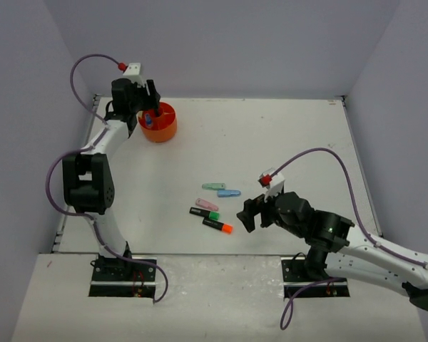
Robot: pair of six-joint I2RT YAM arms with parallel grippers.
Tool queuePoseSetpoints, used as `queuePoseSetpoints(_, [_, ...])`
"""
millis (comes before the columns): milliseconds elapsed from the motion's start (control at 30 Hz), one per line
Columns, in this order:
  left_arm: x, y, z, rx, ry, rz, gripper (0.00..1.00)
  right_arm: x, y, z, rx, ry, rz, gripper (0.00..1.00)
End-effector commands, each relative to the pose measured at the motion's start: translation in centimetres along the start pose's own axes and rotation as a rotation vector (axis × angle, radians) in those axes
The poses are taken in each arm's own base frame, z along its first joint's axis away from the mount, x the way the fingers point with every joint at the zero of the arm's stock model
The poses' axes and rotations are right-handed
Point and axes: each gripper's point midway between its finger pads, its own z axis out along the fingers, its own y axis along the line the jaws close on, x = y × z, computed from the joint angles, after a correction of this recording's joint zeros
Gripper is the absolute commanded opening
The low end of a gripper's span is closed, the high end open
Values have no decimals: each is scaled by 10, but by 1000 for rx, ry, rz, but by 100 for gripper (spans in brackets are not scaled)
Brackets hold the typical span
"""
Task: Sort the stationery into containers
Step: Place the pen in the storage box, then pick up the pen from the center of the board.
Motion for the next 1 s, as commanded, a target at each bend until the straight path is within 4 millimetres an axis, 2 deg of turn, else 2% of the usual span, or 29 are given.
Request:
queuePoseSetpoints(0, [-122, -24, -57, 52, -270, -31, 78, 21, 29, 20, -118, 163, -119, 98])
queuePoseSetpoints(67, [-144, -26, -77, 33, -298, -67, 86, 35, 34, 29, -132, 255, -145, 93])
queuePoseSetpoints(100, [-145, -26, -81, 24, -282, -76, 87, 48, 33, 37, -116, 310, -157, 90])
queuePoseSetpoints(133, [-154, -23, -99, -22, -264, -124, 94, 60, 31, 49, -86, 380, -181, 87])
queuePoseSetpoints(200, [-175, -24, -134, -58, -285, -187, 100, 78, 27, 66, -35, 481, -212, 78])
queuePoseSetpoints(233, [-169, -27, -148, -58, -263, -209, 100, 81, 27, 73, -21, 502, -227, 75])
queuePoseSetpoints(300, [-176, -41, -197, -14, -309, -251, 100, 87, 30, 84, -18, 528, -249, 71])
queuePoseSetpoints(433, [-136, -57, -257, 66, -348, -278, 100, 96, 35, 109, -16, 561, -280, 65])
queuePoseSetpoints(500, [-121, -61, -270, 95, -362, -270, 100, 99, 37, 117, -17, 575, -298, 64])
queuePoseSetpoints(533, [-120, -61, -271, 100, -361, -269, 100, 96, 39, 118, -20, 569, -297, 63])
queuePoseSetpoints(667, [-99, -65, -280, 113, -297, -213, 100, 118, 37, 132, -2, 656, -335, 59])
queuePoseSetpoints(733, [-95, -64, -284, 110, -295, -203, 100, 127, 37, 133, 0, 683, -347, 55])
queuePoseSetpoints(900, [-81, -58, -289, 78, -275, -185, 100, 144, 48, 133, -9, 735, -393, 39])
queuePoseSetpoints(967, [-77, -57, -291, 68, -267, -185, 100, 147, 56, 132, -22, 740, -418, 30])
